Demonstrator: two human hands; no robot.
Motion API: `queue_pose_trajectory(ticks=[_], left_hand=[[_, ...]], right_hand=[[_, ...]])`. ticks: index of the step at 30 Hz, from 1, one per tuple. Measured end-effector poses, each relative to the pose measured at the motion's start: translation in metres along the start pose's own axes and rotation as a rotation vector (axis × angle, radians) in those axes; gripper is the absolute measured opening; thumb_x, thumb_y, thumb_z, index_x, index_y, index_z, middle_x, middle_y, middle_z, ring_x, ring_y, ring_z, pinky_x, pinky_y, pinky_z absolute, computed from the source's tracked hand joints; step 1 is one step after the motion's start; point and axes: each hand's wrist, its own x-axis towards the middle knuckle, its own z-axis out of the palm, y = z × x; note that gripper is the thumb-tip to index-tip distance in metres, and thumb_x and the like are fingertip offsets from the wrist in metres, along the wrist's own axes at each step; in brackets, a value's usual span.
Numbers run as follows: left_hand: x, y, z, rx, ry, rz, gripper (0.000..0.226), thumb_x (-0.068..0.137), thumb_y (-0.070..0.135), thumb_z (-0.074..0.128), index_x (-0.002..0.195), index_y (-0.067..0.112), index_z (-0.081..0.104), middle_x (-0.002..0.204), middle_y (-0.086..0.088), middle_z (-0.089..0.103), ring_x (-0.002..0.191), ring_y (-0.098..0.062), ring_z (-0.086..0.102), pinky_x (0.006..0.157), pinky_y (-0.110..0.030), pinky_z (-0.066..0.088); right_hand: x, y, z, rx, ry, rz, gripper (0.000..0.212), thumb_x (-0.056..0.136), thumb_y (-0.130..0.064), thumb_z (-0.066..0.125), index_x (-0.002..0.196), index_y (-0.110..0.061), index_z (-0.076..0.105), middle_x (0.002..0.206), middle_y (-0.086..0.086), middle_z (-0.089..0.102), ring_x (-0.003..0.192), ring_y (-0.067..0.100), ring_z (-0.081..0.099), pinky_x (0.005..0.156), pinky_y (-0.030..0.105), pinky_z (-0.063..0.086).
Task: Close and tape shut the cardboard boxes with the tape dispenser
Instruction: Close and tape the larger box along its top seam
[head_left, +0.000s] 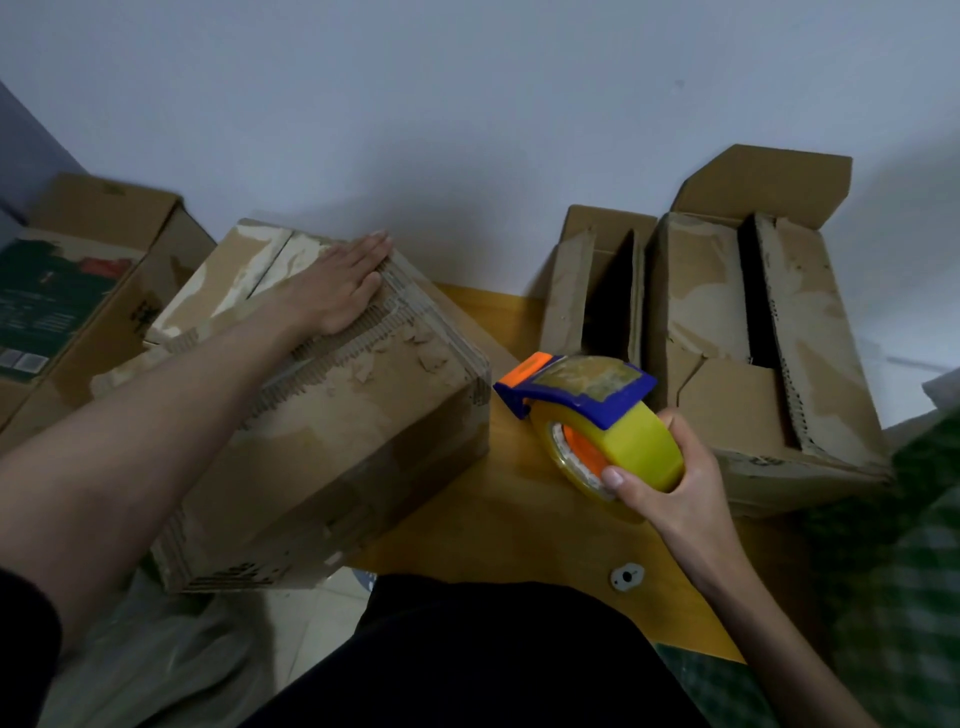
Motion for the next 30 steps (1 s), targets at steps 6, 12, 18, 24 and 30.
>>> queue_pose_trajectory(ticks=[6, 12, 18, 24, 30], left_hand=[[-0.001, 0.0, 0.0, -0.015, -0.012, 0.0, 0.054, 0.11, 0.036, 0.016, 0.162, 0.023, 0.005, 0.169, 0.006, 0.001, 0.155, -0.01, 0.0, 0.125, -0.033, -0.001], [0.001, 0.011, -0.002, -0.031, -0.05, -0.097, 0.072, 0.102, 0.064, 0.01, 0.162, 0.025, 0.003, 0.169, 0.009, -0.004, 0.154, -0.006, -0.005, 0.126, -0.038, -0.002], [0.004, 0.047, 0.002, -0.043, -0.035, -0.279, 0.104, 0.089, 0.084, 0.024, 0.161, 0.014, -0.007, 0.168, -0.001, -0.015, 0.155, -0.016, -0.011, 0.126, -0.044, -0.005], [-0.013, 0.1, 0.018, -0.067, -0.046, -0.254, 0.077, 0.105, 0.055, 0.015, 0.159, 0.008, -0.012, 0.167, -0.01, -0.02, 0.153, -0.02, -0.02, 0.125, -0.041, -0.012], [-0.036, 0.15, 0.033, -0.032, -0.042, -0.162, 0.08, 0.103, 0.061, 0.014, 0.158, 0.011, -0.016, 0.165, -0.006, -0.026, 0.153, -0.017, -0.021, 0.122, -0.034, -0.013]], right_hand=[[0.001, 0.002, 0.0, 0.012, -0.018, 0.005, 0.084, 0.046, -0.088, 0.072, 0.101, -0.028, 0.053, 0.103, -0.019, 0.065, 0.094, 0.01, 0.067, 0.07, 0.036, 0.06], [0.004, 0.006, -0.001, 0.004, -0.053, 0.015, 0.062, 0.049, -0.086, 0.073, 0.093, -0.045, 0.055, 0.103, -0.014, 0.065, 0.093, 0.017, 0.067, 0.07, 0.05, 0.06], [0.007, 0.004, -0.002, 0.001, -0.062, 0.014, 0.065, 0.05, -0.086, 0.073, 0.093, -0.041, 0.055, 0.101, -0.012, 0.065, 0.092, 0.017, 0.067, 0.069, 0.054, 0.058], [0.011, 0.003, -0.003, -0.015, -0.078, -0.002, 0.059, 0.053, -0.076, 0.076, 0.094, -0.041, 0.053, 0.104, -0.016, 0.064, 0.094, 0.012, 0.066, 0.071, 0.046, 0.06], [0.014, 0.005, -0.002, 0.0, -0.066, 0.025, 0.066, 0.044, -0.089, 0.072, 0.094, -0.049, 0.055, 0.104, -0.022, 0.064, 0.095, 0.006, 0.067, 0.07, 0.031, 0.062]])
